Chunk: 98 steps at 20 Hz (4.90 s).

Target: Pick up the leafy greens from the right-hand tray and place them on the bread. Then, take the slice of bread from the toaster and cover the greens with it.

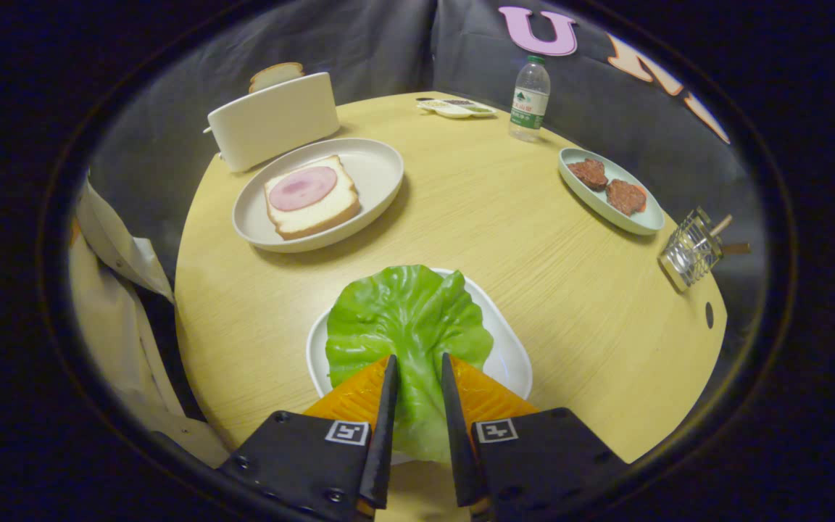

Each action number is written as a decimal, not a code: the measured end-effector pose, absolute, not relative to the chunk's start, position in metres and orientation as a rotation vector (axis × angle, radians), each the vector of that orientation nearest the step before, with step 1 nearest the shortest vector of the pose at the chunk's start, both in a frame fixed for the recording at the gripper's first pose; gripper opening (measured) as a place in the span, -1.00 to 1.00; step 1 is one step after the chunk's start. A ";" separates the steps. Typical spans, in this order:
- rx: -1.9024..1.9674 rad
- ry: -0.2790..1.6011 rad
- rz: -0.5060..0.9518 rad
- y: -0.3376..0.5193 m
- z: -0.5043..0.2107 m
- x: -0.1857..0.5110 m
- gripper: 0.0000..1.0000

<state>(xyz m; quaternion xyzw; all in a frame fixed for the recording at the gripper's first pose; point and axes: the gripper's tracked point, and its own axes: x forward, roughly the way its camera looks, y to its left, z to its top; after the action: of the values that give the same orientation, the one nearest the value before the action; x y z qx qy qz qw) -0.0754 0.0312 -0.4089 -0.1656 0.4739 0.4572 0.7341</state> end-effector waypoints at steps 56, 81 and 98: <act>-0.419 0.955 1.163 0.260 -0.311 -0.100 -0.87; -0.403 0.852 1.010 0.291 -0.274 -0.063 1.00; -0.113 0.849 0.996 0.378 -0.181 -0.049 1.00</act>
<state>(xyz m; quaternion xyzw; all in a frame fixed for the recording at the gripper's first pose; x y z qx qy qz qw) -0.0494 0.3776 -0.1811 -0.0527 0.3947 0.4629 0.7919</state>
